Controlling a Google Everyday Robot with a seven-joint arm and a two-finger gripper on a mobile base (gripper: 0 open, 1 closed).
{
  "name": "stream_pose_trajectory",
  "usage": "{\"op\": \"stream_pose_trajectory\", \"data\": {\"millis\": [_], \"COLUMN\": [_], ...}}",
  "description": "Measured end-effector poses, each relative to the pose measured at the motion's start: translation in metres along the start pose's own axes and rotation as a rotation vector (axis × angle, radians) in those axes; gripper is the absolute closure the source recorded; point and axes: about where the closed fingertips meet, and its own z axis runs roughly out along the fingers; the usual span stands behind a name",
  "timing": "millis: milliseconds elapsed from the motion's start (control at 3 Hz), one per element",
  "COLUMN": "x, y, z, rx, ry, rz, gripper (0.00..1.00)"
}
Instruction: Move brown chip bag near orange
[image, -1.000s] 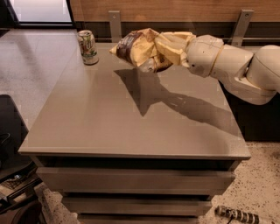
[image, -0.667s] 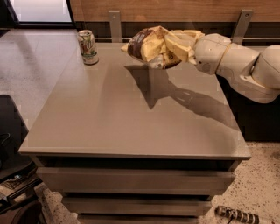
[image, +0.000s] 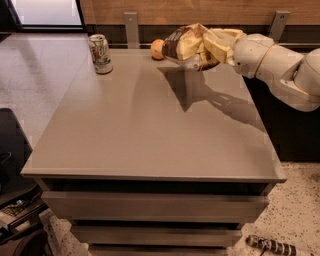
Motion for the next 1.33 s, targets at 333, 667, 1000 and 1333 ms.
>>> {"op": "stream_pose_trajectory", "data": {"millis": [333, 667, 1000, 1333], "x": [0.011, 0.011, 0.021, 0.03], "y": [-0.029, -0.029, -0.046, -0.075], "z": [-0.006, -0.006, -0.011, -0.014], "rx": [0.051, 0.051, 0.089, 0.112], "ry": [0.008, 0.008, 0.043, 0.079], "rz": [0.003, 0.003, -0.002, -0.03], "gripper": [1.0, 1.0, 1.0, 1.0]}}
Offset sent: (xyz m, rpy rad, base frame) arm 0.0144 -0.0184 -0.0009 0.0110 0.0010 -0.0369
